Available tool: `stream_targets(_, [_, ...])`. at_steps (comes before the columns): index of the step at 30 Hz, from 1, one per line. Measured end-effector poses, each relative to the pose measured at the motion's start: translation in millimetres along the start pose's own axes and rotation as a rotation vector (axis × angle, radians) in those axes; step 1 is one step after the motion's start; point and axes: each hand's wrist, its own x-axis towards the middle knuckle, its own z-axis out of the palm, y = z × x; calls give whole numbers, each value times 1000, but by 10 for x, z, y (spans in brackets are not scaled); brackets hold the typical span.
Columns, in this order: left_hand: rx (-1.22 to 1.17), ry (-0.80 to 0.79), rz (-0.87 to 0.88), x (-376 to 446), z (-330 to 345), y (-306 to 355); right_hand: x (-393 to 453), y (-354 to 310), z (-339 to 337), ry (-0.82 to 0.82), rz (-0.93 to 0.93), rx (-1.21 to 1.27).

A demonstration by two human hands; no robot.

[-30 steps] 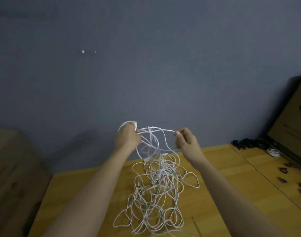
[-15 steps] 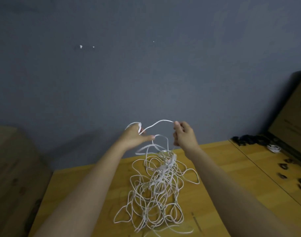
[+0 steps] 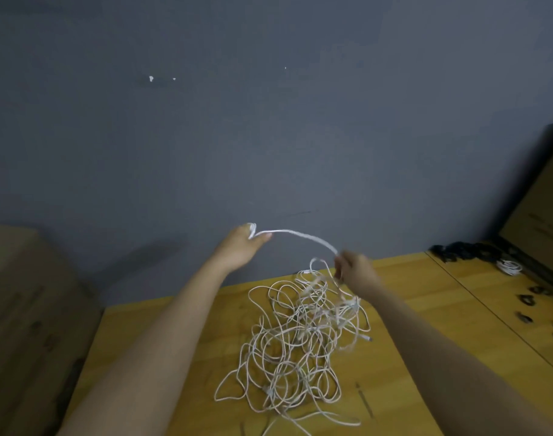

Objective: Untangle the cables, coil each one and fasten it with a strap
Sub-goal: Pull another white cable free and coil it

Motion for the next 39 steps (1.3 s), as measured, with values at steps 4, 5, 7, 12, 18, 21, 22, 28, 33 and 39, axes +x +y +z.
stream_targets(4, [-260,-416,79,-233,12,158,70,-242,-87,392,37,515])
stream_targets(5, [-382,-500,70,-285,-1,189,73,-263,-111,420,-2,476])
stream_targets(7, [-659,-555,79,-385,-44,285,34,-254,-120,397,-109,233])
stream_targets(12, [-1110,-390,158,-434,-7,497,-301,-152,243,114,-426,-493])
stream_targets(18, [-815,69,100,-323,492,307,-734,-221,555,151,-769,-378])
stream_targets(21, [-295,11,162,-322,663,137,-811,-230,553,61,-706,-218])
stream_targets(22, [-137,-43,184,-330,692,90,-822,-226,557,39,-680,-166])
stream_targets(28, [425,-278,246,-302,611,-24,-723,60,435,60,-421,-237])
stream_targets(33, [425,-412,245,-345,670,-105,-766,176,421,52,-603,-434])
stream_targets(39, [-26,-173,133,-350,617,-98,-766,279,456,162,-395,-300])
